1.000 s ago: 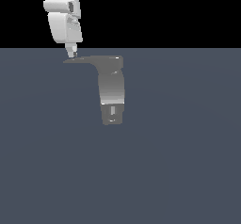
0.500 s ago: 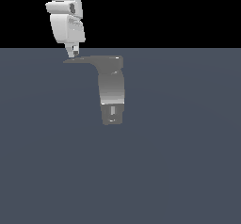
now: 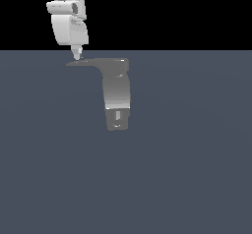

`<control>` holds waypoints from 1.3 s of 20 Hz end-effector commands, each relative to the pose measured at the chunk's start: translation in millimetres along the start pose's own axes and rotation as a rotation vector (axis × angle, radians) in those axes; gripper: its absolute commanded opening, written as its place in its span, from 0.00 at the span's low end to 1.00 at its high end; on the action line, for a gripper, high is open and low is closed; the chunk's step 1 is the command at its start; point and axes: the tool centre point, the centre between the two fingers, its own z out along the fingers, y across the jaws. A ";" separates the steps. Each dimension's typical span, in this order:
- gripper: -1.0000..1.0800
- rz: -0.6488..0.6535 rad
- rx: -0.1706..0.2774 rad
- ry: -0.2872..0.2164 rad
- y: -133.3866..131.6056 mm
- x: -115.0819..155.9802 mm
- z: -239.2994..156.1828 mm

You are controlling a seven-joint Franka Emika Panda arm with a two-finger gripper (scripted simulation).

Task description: Turn on the faucet by rotating a designated handle.

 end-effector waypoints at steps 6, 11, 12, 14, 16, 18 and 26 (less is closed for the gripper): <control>0.00 0.003 -0.003 0.001 19.1 1.2 2.7; 0.00 0.005 -0.005 0.002 32.9 1.9 4.2; 0.00 0.005 -0.006 0.002 35.5 2.2 4.9; 0.00 0.006 -0.007 0.003 41.1 2.6 5.6; 0.00 0.007 -0.008 0.003 46.8 2.9 6.4; 0.00 0.008 -0.009 0.003 52.5 3.2 7.1; 0.00 0.011 -0.014 0.005 76.2 4.6 10.2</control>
